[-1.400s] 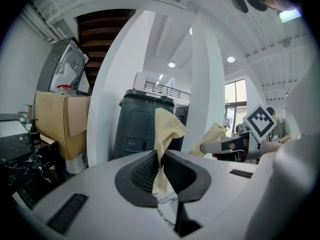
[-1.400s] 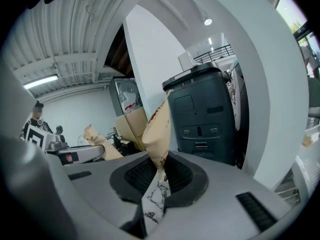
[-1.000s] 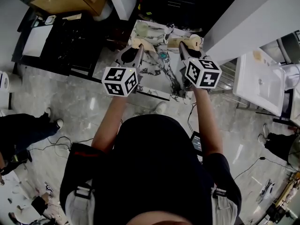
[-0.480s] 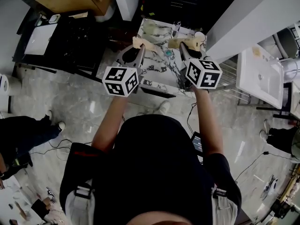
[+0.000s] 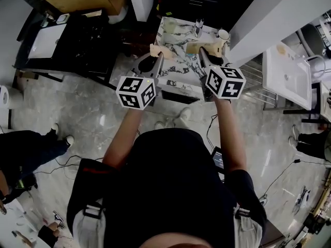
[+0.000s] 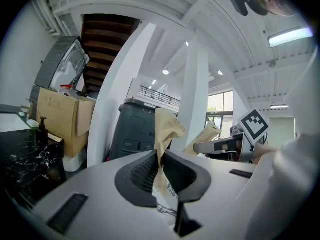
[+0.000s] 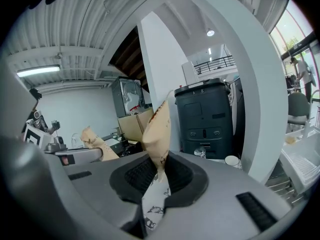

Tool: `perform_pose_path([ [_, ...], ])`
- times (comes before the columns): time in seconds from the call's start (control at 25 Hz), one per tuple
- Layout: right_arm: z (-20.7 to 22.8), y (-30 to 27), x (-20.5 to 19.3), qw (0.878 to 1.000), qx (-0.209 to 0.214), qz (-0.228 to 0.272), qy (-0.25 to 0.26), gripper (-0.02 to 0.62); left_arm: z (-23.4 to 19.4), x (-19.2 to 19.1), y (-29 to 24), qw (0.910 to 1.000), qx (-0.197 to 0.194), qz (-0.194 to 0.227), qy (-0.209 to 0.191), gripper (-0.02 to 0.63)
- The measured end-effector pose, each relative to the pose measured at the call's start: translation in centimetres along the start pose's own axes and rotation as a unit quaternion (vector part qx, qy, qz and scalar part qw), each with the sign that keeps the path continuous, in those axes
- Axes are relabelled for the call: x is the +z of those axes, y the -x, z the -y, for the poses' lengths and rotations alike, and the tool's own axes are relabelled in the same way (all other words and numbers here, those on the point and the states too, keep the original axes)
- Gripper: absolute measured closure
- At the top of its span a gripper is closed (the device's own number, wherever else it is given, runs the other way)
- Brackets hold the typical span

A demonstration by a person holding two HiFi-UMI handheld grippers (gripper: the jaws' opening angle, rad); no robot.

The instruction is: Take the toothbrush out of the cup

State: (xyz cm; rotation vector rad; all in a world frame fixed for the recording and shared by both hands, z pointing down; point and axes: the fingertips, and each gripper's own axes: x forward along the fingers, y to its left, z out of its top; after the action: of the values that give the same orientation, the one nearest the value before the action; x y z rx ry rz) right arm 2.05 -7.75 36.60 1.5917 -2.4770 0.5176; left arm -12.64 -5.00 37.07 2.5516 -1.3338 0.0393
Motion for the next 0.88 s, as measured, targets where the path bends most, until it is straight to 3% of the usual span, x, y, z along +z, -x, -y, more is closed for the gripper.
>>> perform_pose_path([
  [0.44,-3.3,2.0,-0.6,1.0,-0.017,0.015,0.001,0.531,-0.5,-0.1,4.4,0.9999,-0.01,0.006,0.003,0.566],
  [0.88,-4.9,3.2,-1.6,1.0,-0.02,0.01,0.012,0.531,0.4,-0.8,5.5,0.9994,-0.025,0.016,0.019,0.566],
])
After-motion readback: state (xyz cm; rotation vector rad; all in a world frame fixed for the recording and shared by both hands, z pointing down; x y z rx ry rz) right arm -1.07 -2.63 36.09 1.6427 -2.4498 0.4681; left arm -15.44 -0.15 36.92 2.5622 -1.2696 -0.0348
